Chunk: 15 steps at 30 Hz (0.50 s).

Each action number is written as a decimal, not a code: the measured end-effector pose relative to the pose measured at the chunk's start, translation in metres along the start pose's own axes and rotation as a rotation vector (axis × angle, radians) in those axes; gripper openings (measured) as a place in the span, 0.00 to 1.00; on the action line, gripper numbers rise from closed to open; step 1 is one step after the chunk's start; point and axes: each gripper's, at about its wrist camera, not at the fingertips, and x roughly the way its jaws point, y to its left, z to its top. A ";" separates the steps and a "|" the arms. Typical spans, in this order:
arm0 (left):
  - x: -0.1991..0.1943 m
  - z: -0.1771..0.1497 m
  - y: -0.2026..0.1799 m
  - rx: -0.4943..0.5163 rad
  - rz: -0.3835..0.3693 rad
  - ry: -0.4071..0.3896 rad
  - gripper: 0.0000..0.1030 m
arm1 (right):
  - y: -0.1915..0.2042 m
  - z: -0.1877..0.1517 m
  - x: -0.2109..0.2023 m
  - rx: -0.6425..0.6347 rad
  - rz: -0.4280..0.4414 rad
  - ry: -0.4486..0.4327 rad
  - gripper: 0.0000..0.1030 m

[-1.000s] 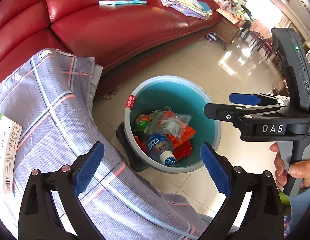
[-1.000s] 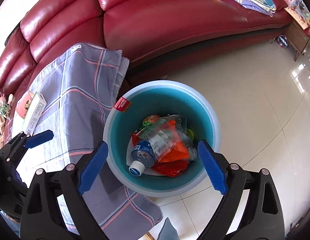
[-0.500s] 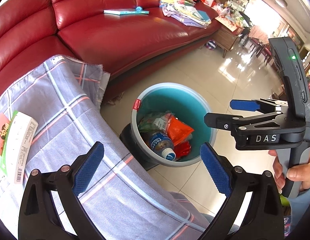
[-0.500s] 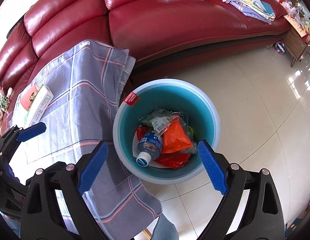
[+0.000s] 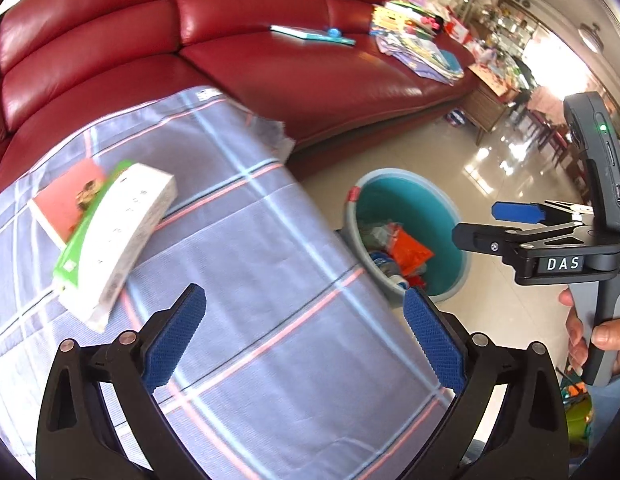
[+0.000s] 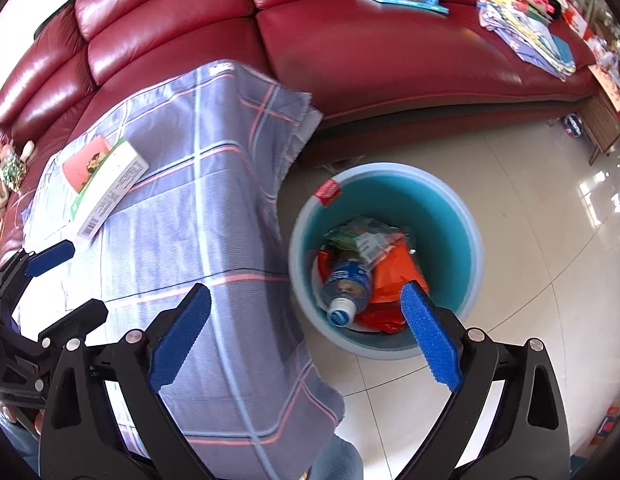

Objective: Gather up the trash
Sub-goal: 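Move both open tools back over the cloth toward the pink cup and box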

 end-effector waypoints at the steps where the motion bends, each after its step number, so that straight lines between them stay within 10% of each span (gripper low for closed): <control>1: -0.004 -0.004 0.010 -0.014 0.007 -0.002 0.96 | 0.009 0.001 0.002 -0.010 0.003 0.004 0.89; 15: -0.040 -0.050 0.150 -0.188 0.145 -0.012 0.96 | 0.156 0.026 0.038 -0.182 0.040 0.059 0.89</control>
